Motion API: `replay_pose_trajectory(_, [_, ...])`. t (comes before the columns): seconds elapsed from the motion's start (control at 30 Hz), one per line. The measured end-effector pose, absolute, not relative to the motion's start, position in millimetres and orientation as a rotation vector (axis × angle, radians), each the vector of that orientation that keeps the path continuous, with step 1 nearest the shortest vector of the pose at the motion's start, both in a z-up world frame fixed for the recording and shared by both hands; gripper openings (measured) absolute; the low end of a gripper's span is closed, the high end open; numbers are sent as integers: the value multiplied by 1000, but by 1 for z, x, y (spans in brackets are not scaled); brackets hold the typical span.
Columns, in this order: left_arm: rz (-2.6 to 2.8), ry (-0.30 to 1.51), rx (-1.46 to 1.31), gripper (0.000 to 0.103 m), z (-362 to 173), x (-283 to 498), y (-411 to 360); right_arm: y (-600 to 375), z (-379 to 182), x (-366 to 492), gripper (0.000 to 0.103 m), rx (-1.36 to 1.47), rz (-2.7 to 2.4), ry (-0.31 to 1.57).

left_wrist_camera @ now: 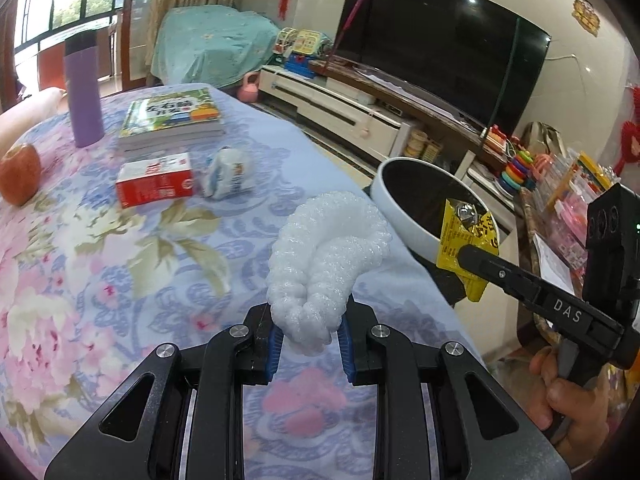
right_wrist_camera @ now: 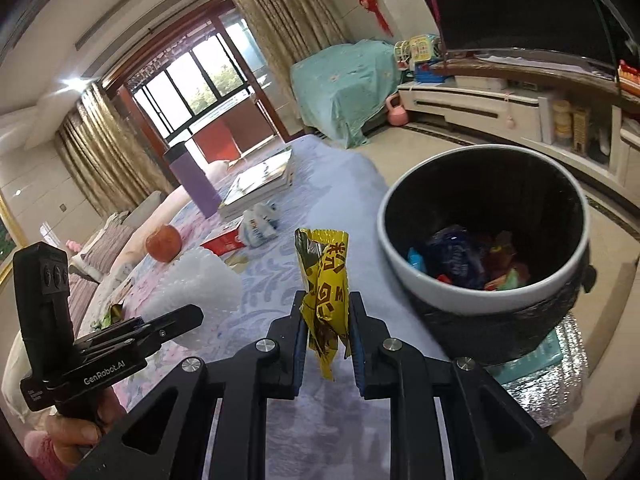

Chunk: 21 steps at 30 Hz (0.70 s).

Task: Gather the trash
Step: 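Carry white foam net and yellow snack bag over the bin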

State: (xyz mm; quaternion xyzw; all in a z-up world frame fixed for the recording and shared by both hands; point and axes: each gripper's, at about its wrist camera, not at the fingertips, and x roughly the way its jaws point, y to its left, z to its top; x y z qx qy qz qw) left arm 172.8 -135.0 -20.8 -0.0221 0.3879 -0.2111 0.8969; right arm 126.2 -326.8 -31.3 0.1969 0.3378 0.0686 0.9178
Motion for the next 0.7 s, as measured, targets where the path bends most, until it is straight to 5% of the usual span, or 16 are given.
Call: replay_pose_trajectory(0.7, [-523,784,58,22,-11,175,-207,-377,-18,110,19,425,48,622])
